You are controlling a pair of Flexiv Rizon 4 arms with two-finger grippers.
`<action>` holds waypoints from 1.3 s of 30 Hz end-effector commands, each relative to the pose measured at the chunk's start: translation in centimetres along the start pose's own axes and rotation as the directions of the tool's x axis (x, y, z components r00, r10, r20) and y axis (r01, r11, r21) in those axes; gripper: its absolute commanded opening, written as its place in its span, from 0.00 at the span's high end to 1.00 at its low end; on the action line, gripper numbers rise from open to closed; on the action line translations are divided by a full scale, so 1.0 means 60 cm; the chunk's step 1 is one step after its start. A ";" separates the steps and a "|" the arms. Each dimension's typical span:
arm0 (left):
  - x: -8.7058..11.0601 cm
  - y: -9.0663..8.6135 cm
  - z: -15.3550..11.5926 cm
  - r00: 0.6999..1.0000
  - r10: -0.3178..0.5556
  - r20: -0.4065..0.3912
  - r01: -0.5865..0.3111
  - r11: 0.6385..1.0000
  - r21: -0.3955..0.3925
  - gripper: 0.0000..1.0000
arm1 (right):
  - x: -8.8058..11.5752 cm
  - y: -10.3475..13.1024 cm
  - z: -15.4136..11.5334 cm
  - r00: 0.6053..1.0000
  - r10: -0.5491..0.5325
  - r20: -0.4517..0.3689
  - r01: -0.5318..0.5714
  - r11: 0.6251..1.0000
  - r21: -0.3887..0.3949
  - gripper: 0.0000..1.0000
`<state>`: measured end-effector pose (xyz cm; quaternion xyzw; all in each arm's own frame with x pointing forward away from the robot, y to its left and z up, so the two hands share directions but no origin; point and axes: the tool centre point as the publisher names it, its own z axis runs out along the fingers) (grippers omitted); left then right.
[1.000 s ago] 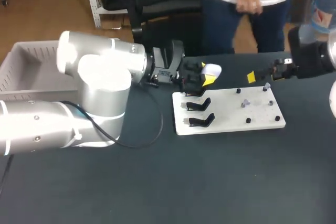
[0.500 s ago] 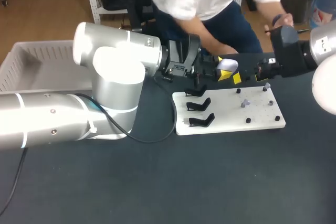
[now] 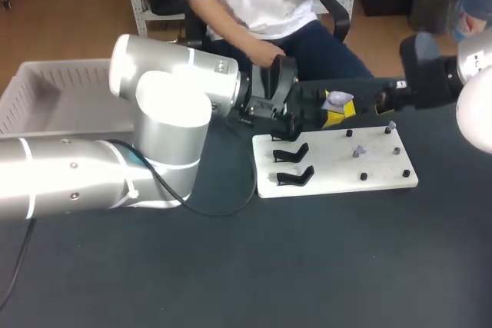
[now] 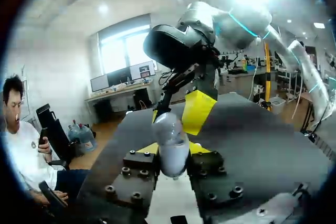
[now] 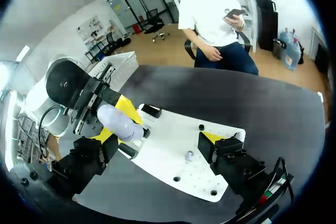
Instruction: Pick up each earbud case from the left stands, insert the matching earbuds, close the lid, and place the case in the box.
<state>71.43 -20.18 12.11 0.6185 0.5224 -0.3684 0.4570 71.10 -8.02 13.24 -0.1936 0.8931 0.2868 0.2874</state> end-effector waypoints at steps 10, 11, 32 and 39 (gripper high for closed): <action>0.016 -0.007 -0.028 0.978 -0.100 0.185 0.106 0.994 -0.027 1.00 | -0.007 -0.016 -0.049 0.992 -0.103 -0.067 0.112 0.982 0.155 0.00; 0.017 -0.005 -0.031 0.972 -0.110 0.209 0.119 0.992 -0.032 1.00 | -0.006 -0.020 -0.053 0.991 -0.106 -0.084 0.118 0.979 0.164 0.00; 0.007 0.003 -0.057 0.953 -0.130 0.274 0.148 0.988 -0.044 1.00 | 0.033 -0.099 -0.069 0.940 -0.091 -0.329 0.198 0.931 0.306 0.00; 0.007 0.004 -0.056 0.951 -0.141 0.274 0.160 0.986 -0.051 1.00 | 0.038 -0.102 -0.067 0.935 -0.087 -0.344 0.200 0.930 0.308 0.00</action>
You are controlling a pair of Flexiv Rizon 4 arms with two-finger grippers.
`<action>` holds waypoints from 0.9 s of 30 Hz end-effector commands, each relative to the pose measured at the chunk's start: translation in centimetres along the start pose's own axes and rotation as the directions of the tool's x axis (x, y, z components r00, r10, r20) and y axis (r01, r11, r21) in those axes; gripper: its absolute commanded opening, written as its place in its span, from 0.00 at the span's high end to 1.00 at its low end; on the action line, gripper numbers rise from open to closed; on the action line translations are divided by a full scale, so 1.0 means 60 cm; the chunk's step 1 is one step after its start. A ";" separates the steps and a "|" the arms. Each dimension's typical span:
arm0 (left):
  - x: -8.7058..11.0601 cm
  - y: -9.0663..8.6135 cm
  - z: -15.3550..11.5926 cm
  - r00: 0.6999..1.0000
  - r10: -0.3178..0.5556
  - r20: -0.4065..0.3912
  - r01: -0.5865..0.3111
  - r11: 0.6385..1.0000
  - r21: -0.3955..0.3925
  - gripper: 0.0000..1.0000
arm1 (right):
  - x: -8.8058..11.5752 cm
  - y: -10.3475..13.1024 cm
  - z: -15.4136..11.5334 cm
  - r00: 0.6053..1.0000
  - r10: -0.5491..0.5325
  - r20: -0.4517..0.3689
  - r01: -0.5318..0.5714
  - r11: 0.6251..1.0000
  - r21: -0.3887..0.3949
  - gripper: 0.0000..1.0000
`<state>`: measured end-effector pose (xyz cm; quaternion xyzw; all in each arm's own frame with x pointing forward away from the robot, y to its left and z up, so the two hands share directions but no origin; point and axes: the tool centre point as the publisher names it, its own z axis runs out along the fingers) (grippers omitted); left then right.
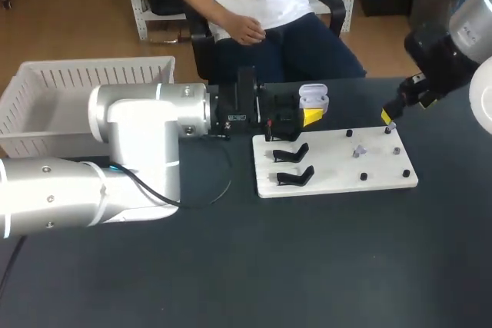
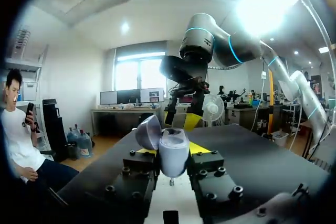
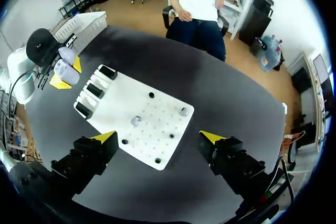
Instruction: Pick up each earbud case from the left stands, insert the matching earbuds, close the lid, and place the case in the box.
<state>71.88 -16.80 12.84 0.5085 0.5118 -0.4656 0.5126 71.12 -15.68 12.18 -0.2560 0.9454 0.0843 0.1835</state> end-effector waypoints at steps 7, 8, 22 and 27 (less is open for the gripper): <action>0.002 -0.002 0.000 1.000 -0.003 0.005 0.003 1.000 -0.012 1.00 | 0.008 0.000 0.007 1.000 0.003 -0.030 -0.002 1.000 0.029 0.00; 0.003 -0.003 0.001 1.000 -0.002 0.003 0.003 1.000 -0.012 1.00 | 0.010 -0.001 0.009 0.999 0.002 -0.036 -0.001 1.000 0.031 0.00; 0.006 0.002 0.020 1.000 -0.011 -0.007 0.011 1.000 -0.006 1.00 | 0.012 -0.003 0.012 0.999 0.015 -0.041 -0.013 0.999 0.048 0.00; 0.011 0.006 0.022 1.000 -0.012 -0.017 0.011 1.000 0.000 1.00 | 0.013 -0.005 0.015 0.999 0.011 -0.051 -0.009 0.999 0.041 0.00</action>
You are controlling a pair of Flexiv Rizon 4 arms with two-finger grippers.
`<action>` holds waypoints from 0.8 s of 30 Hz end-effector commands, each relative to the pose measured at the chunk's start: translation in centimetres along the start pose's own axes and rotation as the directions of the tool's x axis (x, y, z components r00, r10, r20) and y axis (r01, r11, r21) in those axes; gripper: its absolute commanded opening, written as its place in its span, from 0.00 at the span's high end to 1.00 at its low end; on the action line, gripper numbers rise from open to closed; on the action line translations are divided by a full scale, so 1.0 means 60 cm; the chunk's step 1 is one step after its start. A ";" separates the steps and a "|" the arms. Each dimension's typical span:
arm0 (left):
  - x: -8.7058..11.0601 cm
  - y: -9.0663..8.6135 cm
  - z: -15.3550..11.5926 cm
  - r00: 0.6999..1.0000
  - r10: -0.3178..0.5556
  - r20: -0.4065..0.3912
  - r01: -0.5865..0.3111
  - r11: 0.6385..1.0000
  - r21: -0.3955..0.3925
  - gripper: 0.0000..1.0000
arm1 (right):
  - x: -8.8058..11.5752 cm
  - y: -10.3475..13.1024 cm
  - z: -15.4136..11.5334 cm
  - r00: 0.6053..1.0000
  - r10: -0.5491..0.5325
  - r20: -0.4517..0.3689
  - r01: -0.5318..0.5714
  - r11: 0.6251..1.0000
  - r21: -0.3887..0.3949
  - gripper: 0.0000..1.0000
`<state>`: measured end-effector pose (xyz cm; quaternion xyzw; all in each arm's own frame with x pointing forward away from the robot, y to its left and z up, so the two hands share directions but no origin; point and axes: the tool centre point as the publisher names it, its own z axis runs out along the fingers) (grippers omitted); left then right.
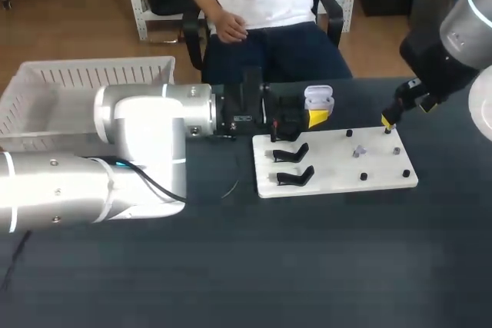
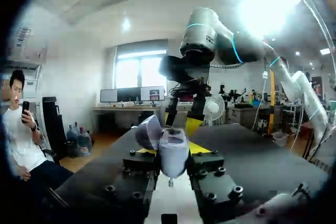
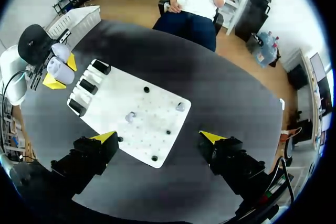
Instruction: Pick up each earbud case from the left stands, insert the matching earbuds, close the lid, and place the case in the box.
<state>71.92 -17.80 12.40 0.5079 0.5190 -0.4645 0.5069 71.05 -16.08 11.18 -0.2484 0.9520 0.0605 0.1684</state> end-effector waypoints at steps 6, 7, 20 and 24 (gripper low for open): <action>0.007 0.007 -0.003 1.000 0.000 -0.007 0.000 1.000 0.004 1.00 | 0.011 -0.008 0.016 0.999 -0.013 -0.038 0.014 1.000 0.018 0.00; 0.007 0.007 -0.003 1.000 0.001 -0.008 0.000 1.000 0.004 1.00 | 0.011 -0.009 0.017 0.999 -0.013 -0.039 0.013 1.000 0.018 0.00; 0.011 0.006 -0.011 1.000 -0.003 -0.024 0.004 1.000 0.029 1.00 | 0.017 -0.026 0.034 0.995 0.012 -0.100 -0.007 0.999 0.042 0.00; 0.011 0.006 -0.011 1.000 -0.003 -0.024 0.004 1.000 0.029 1.00 | 0.011 -0.030 0.042 0.992 0.041 -0.118 -0.035 0.998 0.050 0.00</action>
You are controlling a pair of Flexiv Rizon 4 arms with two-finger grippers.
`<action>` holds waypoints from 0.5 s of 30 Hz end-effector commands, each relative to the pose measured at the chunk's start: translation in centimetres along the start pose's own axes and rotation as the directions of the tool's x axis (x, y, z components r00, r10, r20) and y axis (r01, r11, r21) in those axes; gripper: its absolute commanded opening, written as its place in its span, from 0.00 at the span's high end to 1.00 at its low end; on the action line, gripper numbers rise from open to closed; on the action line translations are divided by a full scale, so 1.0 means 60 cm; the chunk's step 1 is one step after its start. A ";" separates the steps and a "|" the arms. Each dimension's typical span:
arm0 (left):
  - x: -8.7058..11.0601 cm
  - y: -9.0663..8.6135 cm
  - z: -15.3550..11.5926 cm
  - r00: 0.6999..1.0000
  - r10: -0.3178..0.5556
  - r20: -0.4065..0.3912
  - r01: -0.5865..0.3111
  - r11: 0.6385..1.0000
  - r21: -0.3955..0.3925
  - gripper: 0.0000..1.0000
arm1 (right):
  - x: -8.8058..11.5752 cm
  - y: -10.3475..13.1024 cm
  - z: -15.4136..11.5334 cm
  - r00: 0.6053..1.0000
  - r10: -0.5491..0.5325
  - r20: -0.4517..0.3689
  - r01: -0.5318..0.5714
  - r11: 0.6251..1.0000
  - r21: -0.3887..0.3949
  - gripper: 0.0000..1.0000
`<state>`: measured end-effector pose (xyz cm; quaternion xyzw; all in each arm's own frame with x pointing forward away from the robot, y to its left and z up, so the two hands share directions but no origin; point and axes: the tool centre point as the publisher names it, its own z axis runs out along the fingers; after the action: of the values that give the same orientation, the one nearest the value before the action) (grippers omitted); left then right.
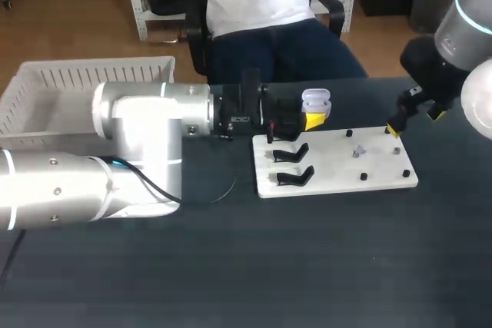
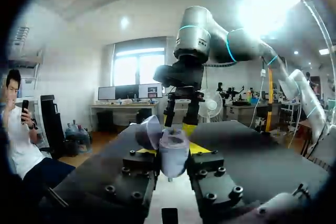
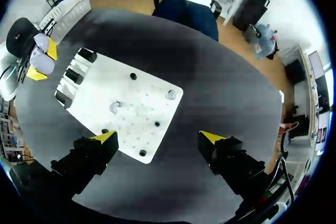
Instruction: Pick up each earbud case from the left stands, insert the matching earbuds, close the lid, and place the case in the box.
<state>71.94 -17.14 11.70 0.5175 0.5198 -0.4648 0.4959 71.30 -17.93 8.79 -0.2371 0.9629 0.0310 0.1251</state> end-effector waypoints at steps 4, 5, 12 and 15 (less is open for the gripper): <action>-0.001 0.005 -0.001 1.000 -0.002 -0.003 0.002 1.000 0.008 1.00 | -0.020 -0.006 0.015 0.998 0.041 -0.046 -0.040 0.999 0.024 0.00; -0.001 0.005 -0.001 1.000 -0.002 -0.003 0.002 1.000 0.008 1.00 | -0.021 -0.009 0.019 0.997 0.040 -0.066 -0.039 0.999 0.018 0.00; -0.001 0.005 -0.001 1.000 -0.002 -0.003 0.002 1.000 0.008 1.00 | -0.021 -0.034 0.052 0.990 0.054 -0.132 -0.055 0.998 -0.004 0.00; -0.001 0.005 -0.001 1.000 -0.002 -0.003 0.002 1.000 0.008 1.00 | -0.024 -0.044 0.069 0.988 0.055 -0.141 -0.057 0.998 -0.008 0.00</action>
<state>72.07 -17.04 11.74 0.5184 0.5192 -0.4656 0.4949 73.33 -19.19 6.07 -0.2118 0.9744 0.0215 0.0723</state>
